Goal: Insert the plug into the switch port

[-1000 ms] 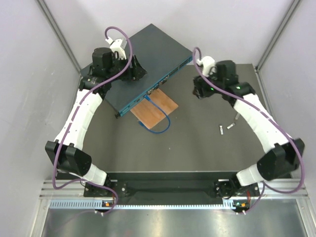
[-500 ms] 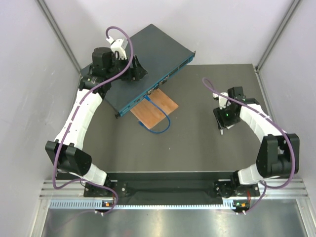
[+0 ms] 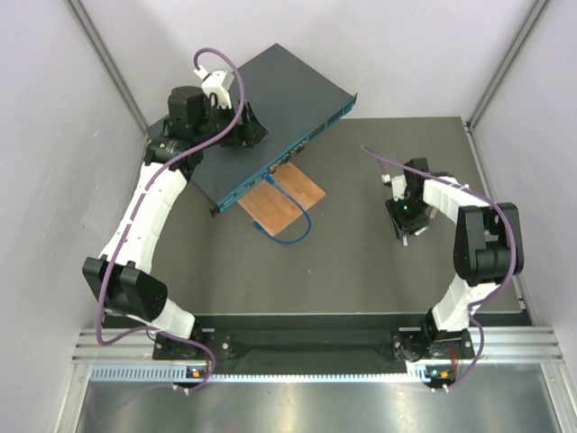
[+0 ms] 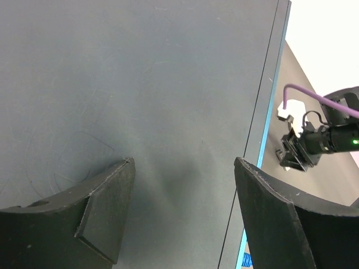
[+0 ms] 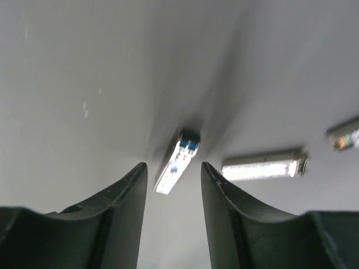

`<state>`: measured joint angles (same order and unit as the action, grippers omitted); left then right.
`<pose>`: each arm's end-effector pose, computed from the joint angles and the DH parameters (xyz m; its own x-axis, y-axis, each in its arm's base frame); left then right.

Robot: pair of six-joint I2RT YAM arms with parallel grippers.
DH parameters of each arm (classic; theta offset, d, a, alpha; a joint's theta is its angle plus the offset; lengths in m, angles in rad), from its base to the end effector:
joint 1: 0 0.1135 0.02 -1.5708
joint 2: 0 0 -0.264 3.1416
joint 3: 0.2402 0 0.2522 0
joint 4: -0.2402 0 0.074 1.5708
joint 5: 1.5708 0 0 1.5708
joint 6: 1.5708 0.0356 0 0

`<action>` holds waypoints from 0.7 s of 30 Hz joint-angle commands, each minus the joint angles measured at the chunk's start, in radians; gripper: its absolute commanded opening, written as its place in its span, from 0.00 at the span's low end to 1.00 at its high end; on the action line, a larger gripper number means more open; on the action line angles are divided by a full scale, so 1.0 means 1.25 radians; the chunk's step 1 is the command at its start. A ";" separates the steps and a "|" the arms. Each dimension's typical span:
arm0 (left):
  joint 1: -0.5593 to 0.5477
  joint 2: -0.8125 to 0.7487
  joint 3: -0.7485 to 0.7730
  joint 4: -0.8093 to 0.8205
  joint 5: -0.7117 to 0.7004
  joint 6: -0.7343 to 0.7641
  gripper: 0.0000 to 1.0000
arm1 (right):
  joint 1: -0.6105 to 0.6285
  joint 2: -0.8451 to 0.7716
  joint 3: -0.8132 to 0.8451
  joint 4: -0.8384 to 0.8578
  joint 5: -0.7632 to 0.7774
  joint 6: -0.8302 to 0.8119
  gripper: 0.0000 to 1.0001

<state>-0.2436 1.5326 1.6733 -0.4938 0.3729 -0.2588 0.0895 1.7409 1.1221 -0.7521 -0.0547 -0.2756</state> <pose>0.3313 -0.0957 0.4340 -0.4668 -0.1296 -0.8748 0.4520 0.8153 -0.3619 0.3193 0.0306 0.1731 -0.9121 -0.3546 -0.2057 -0.3619 0.9322 -0.0025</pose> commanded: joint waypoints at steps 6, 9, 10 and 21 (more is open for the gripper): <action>0.006 -0.014 -0.006 0.017 -0.016 0.013 0.77 | 0.020 0.060 0.048 0.063 0.012 0.047 0.40; 0.006 -0.016 -0.007 0.018 -0.010 0.008 0.77 | 0.024 0.066 0.045 0.067 0.017 0.051 0.23; 0.006 -0.016 -0.007 0.020 -0.007 0.009 0.77 | 0.023 0.065 0.044 0.064 0.016 0.051 0.16; 0.006 -0.042 0.014 0.112 0.140 -0.026 0.99 | -0.128 -0.208 0.145 0.109 -0.362 0.078 0.00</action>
<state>-0.2424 1.5269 1.6733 -0.4778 0.4377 -0.2550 0.0032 1.6516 1.1797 -0.7029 -0.2638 -0.2222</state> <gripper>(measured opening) 0.987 0.067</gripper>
